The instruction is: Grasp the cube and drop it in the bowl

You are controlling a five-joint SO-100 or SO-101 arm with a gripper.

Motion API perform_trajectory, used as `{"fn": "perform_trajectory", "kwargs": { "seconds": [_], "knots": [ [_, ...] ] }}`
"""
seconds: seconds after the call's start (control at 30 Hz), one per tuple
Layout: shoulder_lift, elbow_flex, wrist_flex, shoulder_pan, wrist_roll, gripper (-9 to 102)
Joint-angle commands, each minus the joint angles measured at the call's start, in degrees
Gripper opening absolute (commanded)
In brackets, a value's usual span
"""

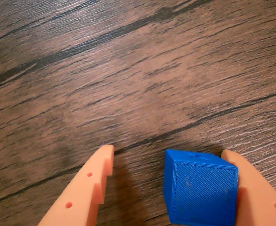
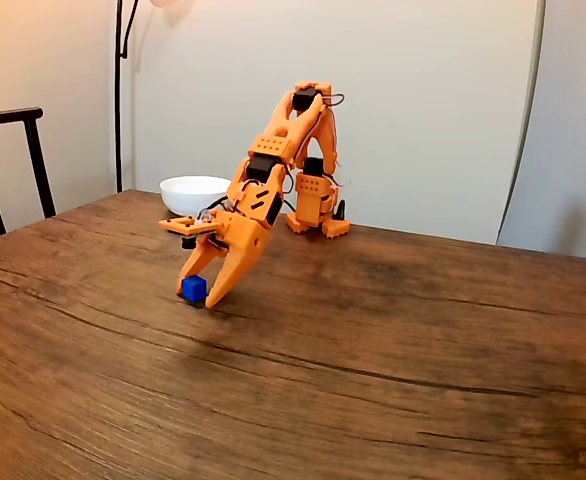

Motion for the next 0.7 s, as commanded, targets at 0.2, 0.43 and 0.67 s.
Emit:
{"fn": "perform_trajectory", "kwargs": {
  "seconds": [0.2,0.43,0.67],
  "knots": [
    [-1.0,1.0,0.9,0.0,-0.4,30],
    [-0.8,-1.8,7.9,0.1,-0.5,30],
    [-0.9,-2.5,9.7,0.1,-0.6,29]
  ]
}}
